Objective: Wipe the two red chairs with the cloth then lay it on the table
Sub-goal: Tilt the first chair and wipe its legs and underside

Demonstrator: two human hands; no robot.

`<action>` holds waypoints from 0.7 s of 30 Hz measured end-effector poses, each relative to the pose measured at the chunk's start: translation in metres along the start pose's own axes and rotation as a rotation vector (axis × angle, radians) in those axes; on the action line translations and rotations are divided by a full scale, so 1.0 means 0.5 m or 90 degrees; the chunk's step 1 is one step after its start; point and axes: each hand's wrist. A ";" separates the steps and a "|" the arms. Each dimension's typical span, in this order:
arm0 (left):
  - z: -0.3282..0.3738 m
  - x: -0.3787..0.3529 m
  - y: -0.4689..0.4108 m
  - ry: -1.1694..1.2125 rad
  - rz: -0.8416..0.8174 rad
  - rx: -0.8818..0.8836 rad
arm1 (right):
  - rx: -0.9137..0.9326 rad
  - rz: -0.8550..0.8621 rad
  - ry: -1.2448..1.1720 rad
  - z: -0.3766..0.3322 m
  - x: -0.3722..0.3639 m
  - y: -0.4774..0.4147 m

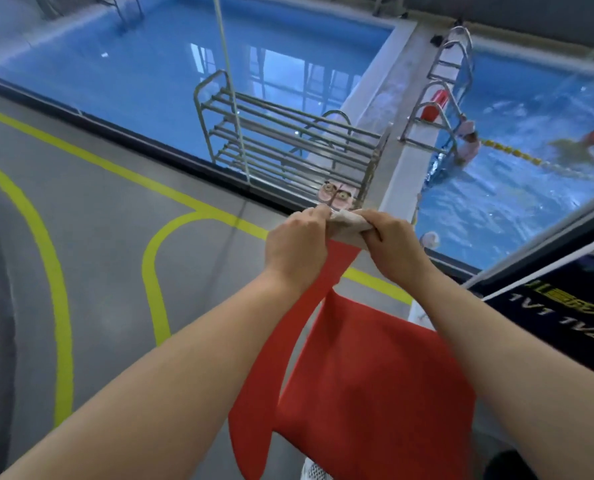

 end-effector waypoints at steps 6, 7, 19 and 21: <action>0.075 0.034 0.059 0.102 0.035 -0.109 | -0.142 0.073 -0.168 -0.033 0.061 0.098; 0.087 0.039 0.070 0.111 0.029 -0.121 | -0.163 0.086 -0.181 -0.040 0.070 0.115; 0.161 0.092 0.255 0.381 -0.174 -0.084 | -0.339 0.190 -0.281 -0.141 0.123 0.392; 0.183 0.087 0.290 0.438 -0.241 -0.048 | -0.388 0.239 -0.295 -0.153 0.128 0.459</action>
Point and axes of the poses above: each hand's wrist, its own y-axis away from the middle knuckle, its own x-axis out of the back of the hand, z = x × y, and after that the axes turned 8 degrees about y, right-handed
